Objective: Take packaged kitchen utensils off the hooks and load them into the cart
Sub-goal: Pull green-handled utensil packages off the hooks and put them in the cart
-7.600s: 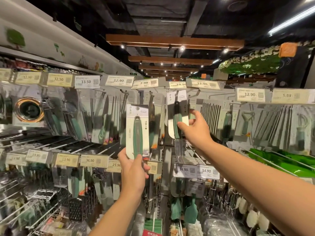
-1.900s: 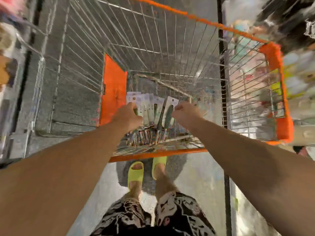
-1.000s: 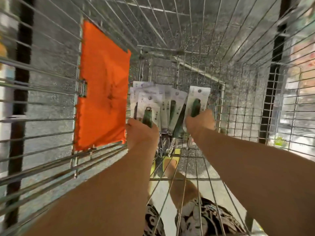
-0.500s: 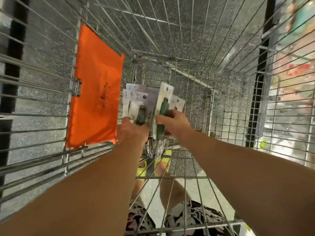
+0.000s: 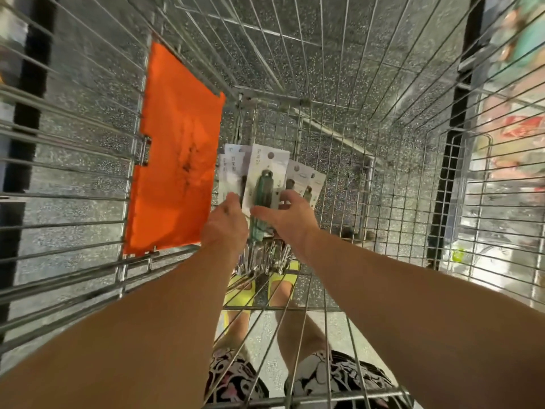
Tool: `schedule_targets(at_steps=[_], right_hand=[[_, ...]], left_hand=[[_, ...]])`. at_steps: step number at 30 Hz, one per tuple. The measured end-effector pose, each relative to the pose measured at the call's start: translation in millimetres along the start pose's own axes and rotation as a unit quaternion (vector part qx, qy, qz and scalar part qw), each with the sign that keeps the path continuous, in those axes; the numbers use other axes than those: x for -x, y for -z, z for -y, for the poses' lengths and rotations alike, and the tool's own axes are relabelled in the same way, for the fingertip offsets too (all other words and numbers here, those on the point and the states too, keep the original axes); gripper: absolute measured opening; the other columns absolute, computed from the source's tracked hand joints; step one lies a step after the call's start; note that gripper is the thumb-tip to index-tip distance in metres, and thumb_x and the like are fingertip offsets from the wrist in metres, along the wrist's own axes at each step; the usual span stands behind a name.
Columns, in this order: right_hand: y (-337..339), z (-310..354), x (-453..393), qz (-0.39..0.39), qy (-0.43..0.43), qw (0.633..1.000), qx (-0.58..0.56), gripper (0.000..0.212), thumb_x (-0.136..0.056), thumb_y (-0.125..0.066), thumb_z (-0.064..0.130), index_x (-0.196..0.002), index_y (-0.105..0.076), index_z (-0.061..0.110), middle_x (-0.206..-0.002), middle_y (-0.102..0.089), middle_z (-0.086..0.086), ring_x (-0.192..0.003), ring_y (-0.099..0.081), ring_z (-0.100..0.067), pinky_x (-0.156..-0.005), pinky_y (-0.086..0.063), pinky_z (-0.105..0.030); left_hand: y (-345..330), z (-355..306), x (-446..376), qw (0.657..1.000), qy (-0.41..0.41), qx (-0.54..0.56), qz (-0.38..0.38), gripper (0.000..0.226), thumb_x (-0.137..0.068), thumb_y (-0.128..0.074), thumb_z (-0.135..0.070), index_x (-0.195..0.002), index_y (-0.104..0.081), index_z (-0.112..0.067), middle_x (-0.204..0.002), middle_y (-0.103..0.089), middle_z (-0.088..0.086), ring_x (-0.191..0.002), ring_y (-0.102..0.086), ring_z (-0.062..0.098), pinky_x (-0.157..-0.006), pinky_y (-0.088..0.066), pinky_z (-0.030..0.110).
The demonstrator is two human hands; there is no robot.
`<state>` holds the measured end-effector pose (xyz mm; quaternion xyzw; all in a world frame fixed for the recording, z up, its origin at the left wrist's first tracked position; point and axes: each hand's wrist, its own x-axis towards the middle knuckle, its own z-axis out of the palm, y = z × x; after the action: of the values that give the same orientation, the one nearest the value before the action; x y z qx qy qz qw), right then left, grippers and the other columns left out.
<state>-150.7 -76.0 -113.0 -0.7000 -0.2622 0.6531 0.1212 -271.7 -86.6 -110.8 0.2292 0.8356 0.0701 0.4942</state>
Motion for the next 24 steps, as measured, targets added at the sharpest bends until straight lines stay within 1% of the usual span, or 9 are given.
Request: schedule_targets(at_steps=[3,5,6,9,12,16,19,22,24], right_hand=[[-8.3,1.0,-0.4,-0.03,0.007,0.999,0.022,0.067,-0.077,-0.088,0.033,-0.132,-0.05,0.026,-0.113,-0.07,-0.001,-0.094,-0.068,-0.016,-0.072,-0.055,-0.027],[-10.9,0.9,-1.2,-0.045,-0.008,0.999,0.022,0.079,-0.075,-0.089,0.036,-0.138,-0.043,0.023,-0.117,-0.067,-0.004,-0.09,-0.066,-0.014,-0.063,-0.049,-0.021],[-11.1,0.2,-1.8,-0.048,-0.017,0.998,0.021,0.081,-0.074,-0.089,0.038,-0.138,-0.043,0.02,-0.117,-0.066,-0.004,-0.091,-0.066,-0.014,-0.065,-0.052,-0.022],[-6.7,-2.3,-5.5,-0.04,-0.039,0.998,0.001,0.066,-0.074,-0.089,0.037,-0.126,-0.055,0.016,-0.107,-0.069,-0.002,-0.095,-0.068,-0.02,-0.087,-0.06,-0.039],[-0.9,-0.9,-6.3,-0.041,-0.052,0.998,-0.019,0.055,-0.076,-0.086,0.034,-0.118,-0.055,0.017,-0.105,-0.067,-0.005,-0.095,-0.067,-0.022,-0.089,-0.059,-0.042],[2.0,-3.1,-5.6,-0.047,-0.046,0.997,-0.032,0.05,-0.077,-0.081,0.035,-0.116,-0.054,0.02,-0.106,-0.064,-0.006,-0.098,-0.064,-0.024,-0.092,-0.056,-0.046],[1.9,-5.4,-4.4,-0.041,-0.039,0.997,-0.051,0.048,-0.078,-0.08,0.032,-0.116,-0.051,0.022,-0.105,-0.065,-0.007,-0.097,-0.066,-0.024,-0.091,-0.058,-0.048],[6.0,-3.9,-2.0,-0.041,-0.055,0.993,-0.095,0.038,-0.079,-0.078,0.029,-0.107,-0.055,0.021,-0.106,-0.066,-0.011,-0.092,-0.065,-0.025,-0.087,-0.06,-0.05],[12.7,-2.6,-0.1,-0.029,-0.072,0.988,-0.131,0.038,-0.082,-0.077,0.026,-0.111,-0.055,0.018,-0.105,-0.065,-0.012,-0.09,-0.065,-0.025,-0.073,-0.061,-0.045]], left_hand=[[-1.0,-5.3,-2.8,0.999,0.037,0.009,-0.006,0.054,-0.112,-0.036,-0.046,-0.16,-0.043,-0.021,-0.166,-0.04,0.012,-0.147,-0.044,0.038,-0.119,-0.041,0.051],[-2.2,-3.3,-6.0,0.999,0.052,0.013,0.002,0.056,-0.111,-0.038,-0.046,-0.158,-0.044,-0.018,-0.16,-0.047,0.015,-0.14,-0.052,0.038,-0.113,-0.047,0.05],[-2.4,-3.2,-5.8,0.999,0.051,0.014,0.008,0.056,-0.109,-0.041,-0.047,-0.156,-0.047,-0.016,-0.155,-0.052,0.015,-0.134,-0.056,0.038,-0.11,-0.05,0.049],[-4.2,-3.0,-6.2,0.999,0.027,0.013,0.021,0.064,-0.099,-0.048,-0.055,-0.15,-0.054,-0.016,-0.142,-0.062,0.016,-0.123,-0.061,0.039,-0.103,-0.053,0.049],[-4.4,-3.9,-7.2,0.999,0.002,-0.036,0.032,0.077,-0.089,-0.045,-0.069,-0.142,-0.059,-0.015,-0.127,-0.068,0.02,-0.111,-0.066,0.04,-0.09,-0.055,0.044],[-4.0,-4.8,-2.8,0.997,-0.027,-0.069,0.035,0.07,-0.099,-0.048,-0.066,-0.152,-0.052,-0.021,-0.145,-0.059,0.019,-0.125,-0.061,0.039,-0.099,-0.052,0.045],[-8.0,-3.3,1.1,0.996,-0.059,-0.069,0.013,0.06,-0.104,-0.048,-0.058,-0.152,-0.053,-0.022,-0.152,-0.052,0.021,-0.125,-0.061,0.037,-0.101,-0.054,0.045],[-9.6,-11.2,8.7,0.998,-0.054,-0.033,0.015,0.057,-0.103,-0.054,-0.056,-0.149,-0.055,-0.022,-0.138,-0.061,0.009,-0.11,-0.06,0.025,-0.082,-0.045,0.032],[-12.3,-13.4,8.9,0.998,-0.046,0.015,0.03,0.055,-0.1,-0.059,-0.058,-0.141,-0.06,-0.023,-0.128,-0.068,0.006,-0.106,-0.063,0.024,-0.075,-0.047,0.031]])
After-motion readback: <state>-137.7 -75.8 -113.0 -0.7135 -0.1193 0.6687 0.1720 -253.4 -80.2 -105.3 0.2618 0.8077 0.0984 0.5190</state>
